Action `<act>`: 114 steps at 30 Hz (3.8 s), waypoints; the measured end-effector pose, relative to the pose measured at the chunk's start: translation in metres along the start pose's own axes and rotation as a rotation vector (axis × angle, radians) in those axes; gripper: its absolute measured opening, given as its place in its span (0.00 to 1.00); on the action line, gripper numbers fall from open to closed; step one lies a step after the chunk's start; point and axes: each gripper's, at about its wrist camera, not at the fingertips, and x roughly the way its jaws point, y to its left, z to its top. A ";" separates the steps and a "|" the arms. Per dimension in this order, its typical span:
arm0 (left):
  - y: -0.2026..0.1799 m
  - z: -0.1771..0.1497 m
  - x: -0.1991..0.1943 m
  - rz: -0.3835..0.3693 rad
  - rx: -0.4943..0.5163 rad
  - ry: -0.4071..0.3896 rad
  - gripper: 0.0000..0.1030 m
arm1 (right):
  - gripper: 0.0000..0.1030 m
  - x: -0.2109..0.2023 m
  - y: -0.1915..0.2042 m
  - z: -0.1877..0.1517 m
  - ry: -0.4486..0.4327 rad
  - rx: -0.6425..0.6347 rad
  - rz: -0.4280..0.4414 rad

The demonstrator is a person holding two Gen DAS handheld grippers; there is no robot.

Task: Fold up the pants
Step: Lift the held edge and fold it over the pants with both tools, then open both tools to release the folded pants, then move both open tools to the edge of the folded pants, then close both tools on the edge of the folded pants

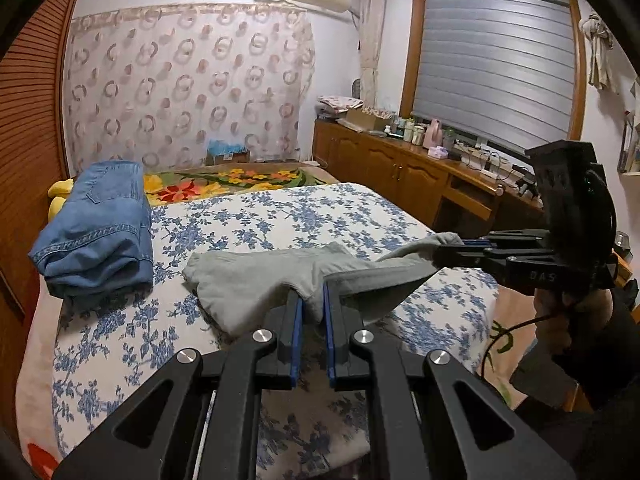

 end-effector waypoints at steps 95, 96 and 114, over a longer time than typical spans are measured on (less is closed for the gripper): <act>0.072 -0.031 0.086 0.099 -0.106 0.223 0.48 | 0.31 0.094 -0.060 0.001 0.197 0.036 -0.066; 0.069 -0.033 0.085 0.093 -0.106 0.220 0.47 | 0.30 0.095 -0.060 0.002 0.198 0.038 -0.066; 0.060 -0.046 0.096 0.071 -0.100 0.257 0.20 | 0.25 0.120 -0.060 0.002 0.216 0.043 -0.055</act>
